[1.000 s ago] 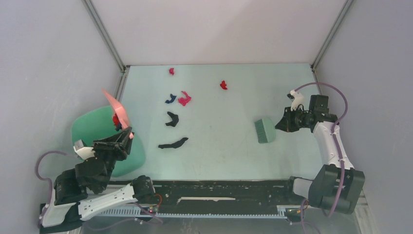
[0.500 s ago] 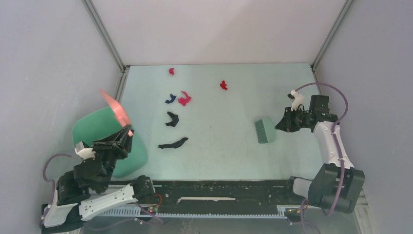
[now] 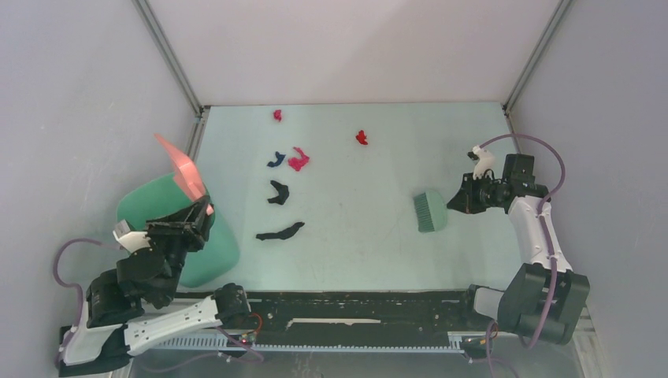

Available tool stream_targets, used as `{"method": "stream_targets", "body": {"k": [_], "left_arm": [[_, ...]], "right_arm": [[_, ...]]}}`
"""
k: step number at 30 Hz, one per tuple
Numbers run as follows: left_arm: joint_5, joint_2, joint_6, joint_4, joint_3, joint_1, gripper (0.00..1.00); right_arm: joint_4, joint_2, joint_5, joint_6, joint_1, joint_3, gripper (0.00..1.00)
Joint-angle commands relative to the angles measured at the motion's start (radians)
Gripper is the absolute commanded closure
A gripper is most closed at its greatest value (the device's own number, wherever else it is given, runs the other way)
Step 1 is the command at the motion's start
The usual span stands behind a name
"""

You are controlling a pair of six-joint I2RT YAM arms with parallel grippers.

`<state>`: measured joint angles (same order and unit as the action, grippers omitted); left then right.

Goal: Sweep away the paper scraps from the table

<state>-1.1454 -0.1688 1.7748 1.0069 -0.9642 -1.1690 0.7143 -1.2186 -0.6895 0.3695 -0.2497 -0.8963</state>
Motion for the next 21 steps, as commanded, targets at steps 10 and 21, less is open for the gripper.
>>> {"method": "stream_targets", "body": {"k": [10,21], "left_arm": [[-0.138,-0.134,-0.468,-0.039,-0.063,0.002,1.0],[-0.014,-0.284,-1.009,-0.278,-0.099,0.003,1.0]], "right_arm": [[0.004,0.006,-0.033,0.009,-0.026,-0.007,1.0],[-0.003,0.013,-0.026,-0.012,-0.028,-0.006,1.0]]}}
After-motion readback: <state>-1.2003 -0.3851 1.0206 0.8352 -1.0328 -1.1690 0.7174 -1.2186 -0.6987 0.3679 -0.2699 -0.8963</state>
